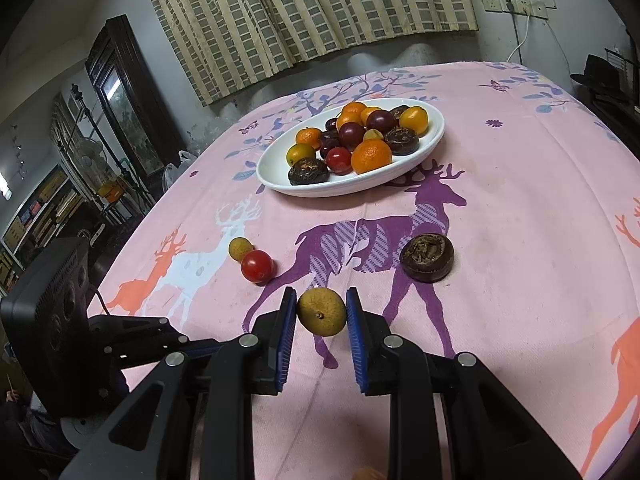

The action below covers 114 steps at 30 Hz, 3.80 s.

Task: Organize fruits
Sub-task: 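Release both yellow citrus onto the plate by opening both grippers, then grasp a red tomato with the right gripper while the left grasps a yellow citrus, then release the tomato and yellow citrus onto the plate with both grippers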

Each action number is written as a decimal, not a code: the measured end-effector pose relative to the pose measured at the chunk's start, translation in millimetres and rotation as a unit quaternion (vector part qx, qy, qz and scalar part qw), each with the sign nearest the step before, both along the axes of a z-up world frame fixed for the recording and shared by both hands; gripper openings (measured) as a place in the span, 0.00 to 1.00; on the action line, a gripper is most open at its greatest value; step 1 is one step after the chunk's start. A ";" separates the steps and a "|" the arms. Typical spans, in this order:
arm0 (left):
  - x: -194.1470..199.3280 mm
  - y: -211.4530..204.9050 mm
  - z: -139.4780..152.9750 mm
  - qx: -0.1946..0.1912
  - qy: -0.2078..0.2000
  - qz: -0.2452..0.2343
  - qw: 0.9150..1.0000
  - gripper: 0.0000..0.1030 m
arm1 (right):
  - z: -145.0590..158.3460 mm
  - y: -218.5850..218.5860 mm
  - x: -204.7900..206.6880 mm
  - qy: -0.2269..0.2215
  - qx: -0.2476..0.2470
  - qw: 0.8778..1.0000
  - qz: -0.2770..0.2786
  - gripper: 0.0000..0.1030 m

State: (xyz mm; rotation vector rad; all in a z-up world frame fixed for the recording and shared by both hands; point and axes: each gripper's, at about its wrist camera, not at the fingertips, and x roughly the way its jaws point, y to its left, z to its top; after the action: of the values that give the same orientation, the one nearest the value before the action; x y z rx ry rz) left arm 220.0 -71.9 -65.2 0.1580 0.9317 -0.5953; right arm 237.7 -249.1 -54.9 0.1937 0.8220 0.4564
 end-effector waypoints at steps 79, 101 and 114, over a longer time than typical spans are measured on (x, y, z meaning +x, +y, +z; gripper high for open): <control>76.9 54.5 0.0 0.013 -0.026 0.131 0.991 0.55 | 2.5 60.1 36.4 -0.021 -0.089 0.996 0.020 0.29; 61.4 49.9 13.2 0.013 -0.043 0.137 0.990 0.26 | 5.2 39.9 17.7 -0.013 -0.048 0.999 0.017 0.29; 190.2 15.8 93.2 0.002 -0.090 0.120 0.989 0.27 | 54.1 18.5 132.7 -0.088 -0.044 0.994 -0.038 0.30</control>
State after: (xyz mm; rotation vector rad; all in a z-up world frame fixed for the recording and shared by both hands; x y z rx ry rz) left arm 410.2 -56.2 28.0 0.0996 0.7634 -0.3493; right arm 370.4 -230.6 -0.8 0.1018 0.6583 0.3586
